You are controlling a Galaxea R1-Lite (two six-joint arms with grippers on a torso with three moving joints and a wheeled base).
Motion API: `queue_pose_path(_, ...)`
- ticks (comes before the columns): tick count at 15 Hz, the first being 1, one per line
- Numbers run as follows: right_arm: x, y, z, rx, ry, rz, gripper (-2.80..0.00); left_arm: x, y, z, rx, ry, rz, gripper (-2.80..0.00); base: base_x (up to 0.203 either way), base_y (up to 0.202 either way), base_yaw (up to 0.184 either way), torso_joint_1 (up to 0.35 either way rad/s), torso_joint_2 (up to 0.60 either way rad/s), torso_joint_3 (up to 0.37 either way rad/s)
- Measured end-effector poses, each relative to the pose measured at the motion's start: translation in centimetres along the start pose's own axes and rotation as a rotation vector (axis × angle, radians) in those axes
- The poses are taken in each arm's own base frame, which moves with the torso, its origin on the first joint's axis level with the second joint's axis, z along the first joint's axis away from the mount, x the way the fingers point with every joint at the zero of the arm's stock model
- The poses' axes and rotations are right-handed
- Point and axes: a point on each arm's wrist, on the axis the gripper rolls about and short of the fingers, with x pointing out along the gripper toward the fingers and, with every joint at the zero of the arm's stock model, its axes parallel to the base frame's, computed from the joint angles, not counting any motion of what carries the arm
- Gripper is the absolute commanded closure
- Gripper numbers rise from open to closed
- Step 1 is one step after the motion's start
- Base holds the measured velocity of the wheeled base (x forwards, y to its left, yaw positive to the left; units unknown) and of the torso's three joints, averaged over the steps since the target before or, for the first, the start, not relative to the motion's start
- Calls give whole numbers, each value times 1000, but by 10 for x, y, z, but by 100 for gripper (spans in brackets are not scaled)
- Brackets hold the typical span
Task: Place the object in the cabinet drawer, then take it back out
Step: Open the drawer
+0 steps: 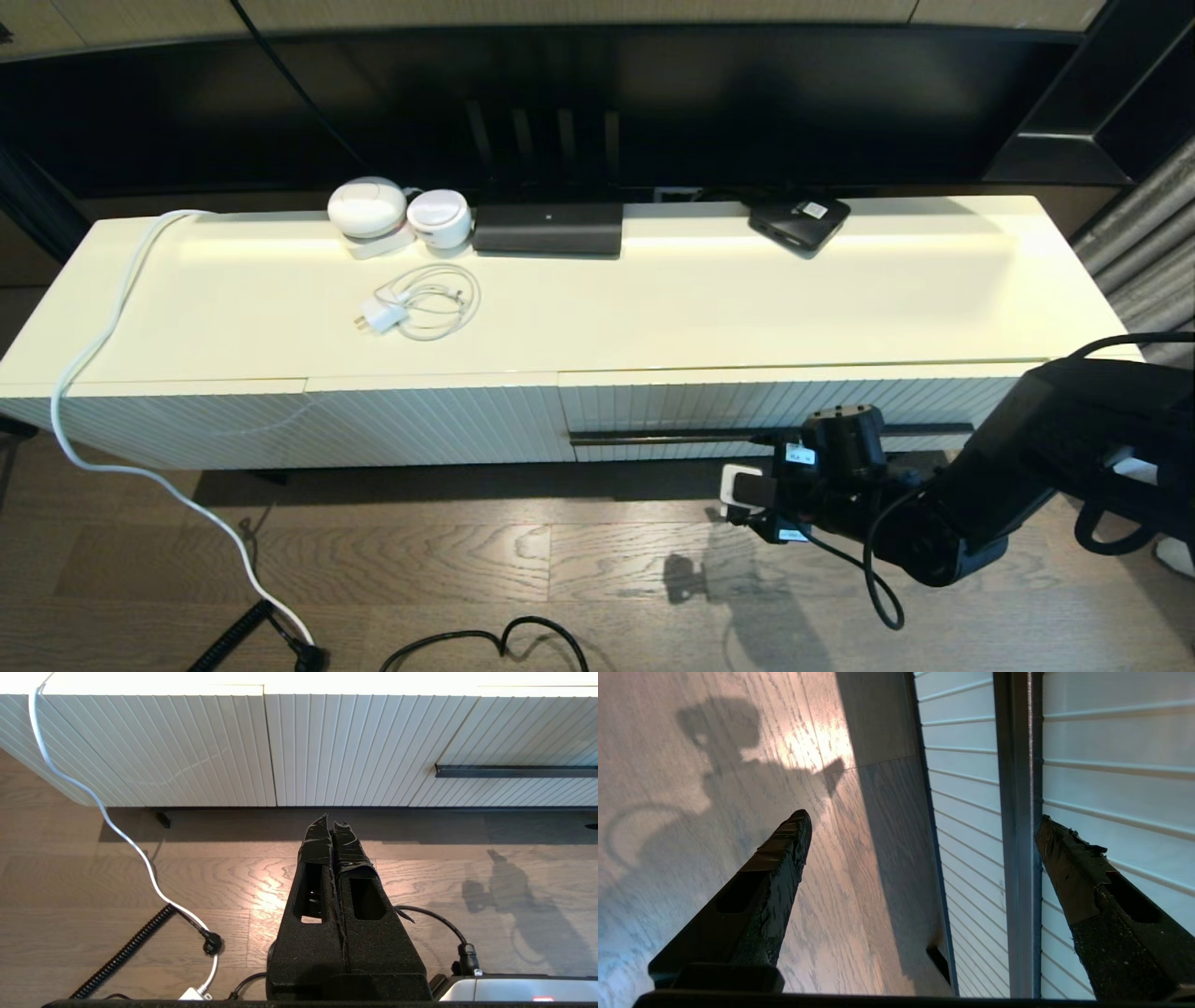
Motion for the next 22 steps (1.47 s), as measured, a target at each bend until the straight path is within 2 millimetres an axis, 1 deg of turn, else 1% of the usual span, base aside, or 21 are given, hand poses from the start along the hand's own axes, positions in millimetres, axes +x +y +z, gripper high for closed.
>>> queue_pose_path(10,15,-4,-8,11,18,-9,-280,0,0,0,0,1,0,0,0,0,0,0,0,0)
queue_pose_path(22,27,-1,-13,17,30,-1,-280,0,0,0,0,2,0,0,0,0,0,0,0,0)
